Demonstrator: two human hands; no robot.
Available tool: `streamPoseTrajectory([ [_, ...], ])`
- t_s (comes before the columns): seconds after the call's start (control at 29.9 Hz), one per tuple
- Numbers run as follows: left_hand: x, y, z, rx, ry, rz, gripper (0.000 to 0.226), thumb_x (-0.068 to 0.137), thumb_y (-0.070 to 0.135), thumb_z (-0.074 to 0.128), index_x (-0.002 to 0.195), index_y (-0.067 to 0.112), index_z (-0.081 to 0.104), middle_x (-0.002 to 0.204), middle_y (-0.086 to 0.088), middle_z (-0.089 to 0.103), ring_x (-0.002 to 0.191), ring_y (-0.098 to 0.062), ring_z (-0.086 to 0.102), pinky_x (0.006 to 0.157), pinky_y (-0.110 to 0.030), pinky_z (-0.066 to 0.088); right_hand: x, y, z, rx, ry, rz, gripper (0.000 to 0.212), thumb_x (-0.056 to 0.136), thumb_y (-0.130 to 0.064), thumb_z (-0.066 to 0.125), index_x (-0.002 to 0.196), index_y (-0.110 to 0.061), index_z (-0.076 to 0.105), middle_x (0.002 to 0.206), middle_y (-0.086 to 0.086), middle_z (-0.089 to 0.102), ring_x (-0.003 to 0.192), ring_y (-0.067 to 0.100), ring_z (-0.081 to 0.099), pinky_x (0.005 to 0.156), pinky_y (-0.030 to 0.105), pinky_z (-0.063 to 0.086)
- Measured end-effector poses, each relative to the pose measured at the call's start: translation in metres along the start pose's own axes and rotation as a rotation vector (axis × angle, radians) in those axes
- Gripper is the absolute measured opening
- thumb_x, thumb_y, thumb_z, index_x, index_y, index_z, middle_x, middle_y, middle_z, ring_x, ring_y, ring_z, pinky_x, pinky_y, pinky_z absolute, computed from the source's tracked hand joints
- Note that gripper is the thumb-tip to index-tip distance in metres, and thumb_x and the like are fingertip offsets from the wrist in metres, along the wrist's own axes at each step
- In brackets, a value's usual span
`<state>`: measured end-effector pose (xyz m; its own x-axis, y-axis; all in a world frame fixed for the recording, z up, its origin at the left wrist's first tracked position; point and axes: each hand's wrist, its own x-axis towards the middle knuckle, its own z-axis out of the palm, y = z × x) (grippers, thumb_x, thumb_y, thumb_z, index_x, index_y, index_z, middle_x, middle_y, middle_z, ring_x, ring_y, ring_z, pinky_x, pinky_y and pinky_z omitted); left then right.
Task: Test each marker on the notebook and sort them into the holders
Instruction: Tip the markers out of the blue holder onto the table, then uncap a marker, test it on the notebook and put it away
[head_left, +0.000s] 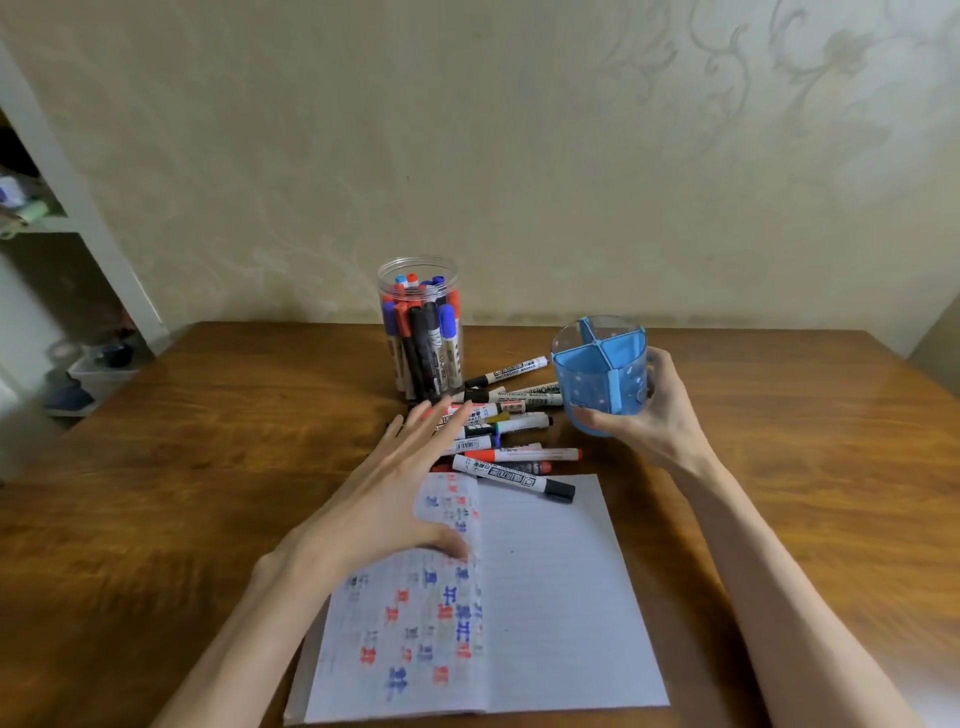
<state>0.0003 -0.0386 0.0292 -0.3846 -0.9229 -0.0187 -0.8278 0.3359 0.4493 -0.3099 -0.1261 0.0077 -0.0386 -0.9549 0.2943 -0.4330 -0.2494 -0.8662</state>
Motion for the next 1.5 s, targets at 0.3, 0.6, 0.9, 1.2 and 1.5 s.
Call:
streamPoseTrajectory([
  [0.3, 0.011, -0.002, 0.001, -0.078, -0.04, -0.063, 0.117, 0.09, 0.024, 0.078, 0.158, 0.048, -0.015, 0.164, 0.023, -0.025, 0.148, -0.002, -0.029, 0.123, -0.037, -0.009, -0.001, 0.017, 0.017, 0.043, 0.0, 0.131, 0.089, 0.072, -0.031, 0.096, 0.144, -0.018, 0.045, 0.129, -0.008, 0.059, 0.111, -0.001, 0.06, 0.077, 0.009, 0.052],
  [0.6, 0.042, 0.015, 0.04, -0.099, 0.658, 0.091, 0.045, 0.096, 0.008, 0.066, 0.138, 0.022, 0.063, 0.138, 0.005, 0.062, 0.131, -0.012, 0.052, 0.112, -0.048, 0.046, 0.0, 0.003, -0.001, 0.033, 0.042, 0.155, 0.123, 0.069, -0.049, 0.095, 0.165, -0.023, 0.022, 0.158, 0.003, 0.046, 0.142, 0.019, 0.048, 0.115, 0.038, 0.047],
  [0.9, 0.043, -0.002, 0.049, -0.022, 0.689, 0.148, 0.042, 0.091, 0.013, 0.074, 0.131, 0.024, 0.068, 0.127, 0.01, 0.064, 0.122, -0.011, 0.057, 0.101, -0.039, 0.048, -0.053, -0.045, 0.035, -0.118, 0.258, -0.338, 0.034, 0.083, -0.009, 0.081, 0.111, -0.014, 0.063, 0.102, -0.003, 0.06, 0.088, 0.008, 0.056, 0.075, 0.013, 0.042],
  [1.2, 0.039, -0.011, 0.053, -0.107, 0.683, 0.118, 0.034, 0.095, 0.02, 0.072, 0.128, 0.024, 0.07, 0.125, 0.01, 0.066, 0.121, -0.006, 0.055, 0.104, -0.04, 0.049, -0.062, -0.025, 0.059, -0.41, -0.24, -0.273, 0.03, 0.085, -0.042, 0.085, 0.111, -0.029, 0.08, 0.097, -0.019, 0.068, 0.084, 0.004, 0.063, 0.074, 0.031, 0.057],
  [1.5, 0.031, -0.001, 0.046, -0.4, 0.692, 0.1, 0.037, 0.09, 0.037, 0.075, 0.126, 0.03, 0.068, 0.122, 0.019, 0.066, 0.117, 0.003, 0.059, 0.092, -0.024, 0.056, -0.062, -0.022, 0.056, -0.238, -0.161, -0.183, 0.024, 0.086, -0.037, 0.086, 0.107, -0.026, 0.082, 0.092, -0.014, 0.063, 0.082, 0.001, 0.06, 0.068, 0.013, 0.046],
])
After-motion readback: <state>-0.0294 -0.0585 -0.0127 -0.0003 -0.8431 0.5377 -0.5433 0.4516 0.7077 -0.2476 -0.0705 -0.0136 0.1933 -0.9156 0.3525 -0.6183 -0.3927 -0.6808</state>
